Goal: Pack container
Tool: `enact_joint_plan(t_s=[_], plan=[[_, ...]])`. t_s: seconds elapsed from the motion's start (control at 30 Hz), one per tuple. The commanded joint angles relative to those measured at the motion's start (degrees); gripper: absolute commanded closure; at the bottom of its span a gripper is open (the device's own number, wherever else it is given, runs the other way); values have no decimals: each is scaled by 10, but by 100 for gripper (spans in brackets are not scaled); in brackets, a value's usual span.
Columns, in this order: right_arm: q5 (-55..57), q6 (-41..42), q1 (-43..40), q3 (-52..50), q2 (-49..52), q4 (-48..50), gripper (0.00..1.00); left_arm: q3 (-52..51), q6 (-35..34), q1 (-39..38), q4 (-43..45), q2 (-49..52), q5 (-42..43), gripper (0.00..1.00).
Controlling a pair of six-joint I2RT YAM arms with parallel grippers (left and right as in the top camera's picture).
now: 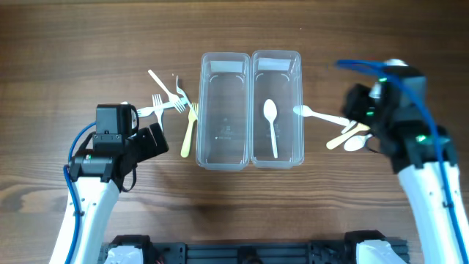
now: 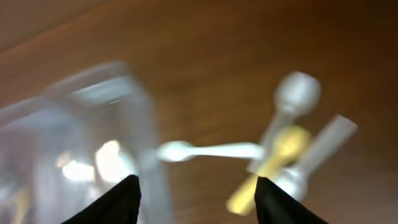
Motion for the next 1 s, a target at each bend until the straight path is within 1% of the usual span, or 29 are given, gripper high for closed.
enact_joint_plan(t_s=[0.0,0.1,0.13,0.17,0.23,0.37,0.57,0.7,0.97], plan=[[23,62,-106,-15,61,-23,37,12,9,3,1,0,-8,0],[-22,62,-183,-20,143,-19,37,12,9,3,1,0,-8,0],[-44,61,-202,-20,170,-14,40,12,9,3,1,0,-8,0],[-65,62,-218,-20,196,-10,47,12,9,3,1,0,-8,0],[-92,62,-235,-20,237,6,49,12,9,3,1,0,-8,0],[-92,78,-236,-20,283,29,47,12,9,3,1,0,-8,0],[-92,77,-235,-29,312,43,49,12,9,3,1,0,-8,0],[-92,78,-235,-56,313,76,49,12,9,3,1,0,-8,0],[-92,77,-235,-90,321,127,55,12,9,3,1,0,-8,0]])
